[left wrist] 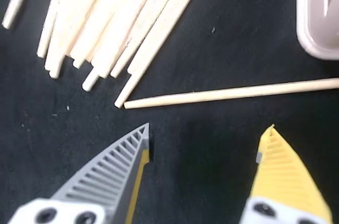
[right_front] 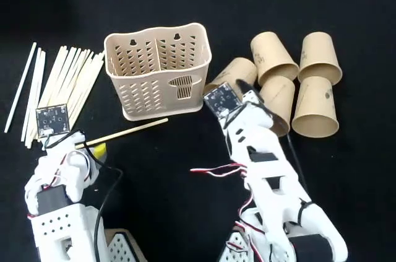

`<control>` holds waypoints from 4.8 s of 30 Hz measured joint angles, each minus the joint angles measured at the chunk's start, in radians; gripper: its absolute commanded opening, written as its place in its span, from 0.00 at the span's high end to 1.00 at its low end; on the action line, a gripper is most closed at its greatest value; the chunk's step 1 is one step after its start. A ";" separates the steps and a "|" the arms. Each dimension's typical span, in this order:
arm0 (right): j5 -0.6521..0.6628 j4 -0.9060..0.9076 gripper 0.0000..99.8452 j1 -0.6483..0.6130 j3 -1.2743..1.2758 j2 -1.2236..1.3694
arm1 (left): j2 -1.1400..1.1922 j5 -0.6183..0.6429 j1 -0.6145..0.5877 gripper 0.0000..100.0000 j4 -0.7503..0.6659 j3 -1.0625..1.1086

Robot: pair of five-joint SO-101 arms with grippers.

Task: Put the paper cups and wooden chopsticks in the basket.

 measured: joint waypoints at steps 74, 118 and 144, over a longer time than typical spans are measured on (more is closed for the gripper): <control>-0.687 1.327 0.74 -0.241 -1.410 0.150 | 0.000 0.000 0.000 0.69 -0.038 0.023; 0.661 0.436 0.99 0.350 -0.069 -0.184 | 0.000 0.000 0.000 0.68 -0.044 0.035; -0.269 1.587 0.98 0.130 -1.119 -0.244 | 0.000 0.000 0.028 0.69 -0.044 0.035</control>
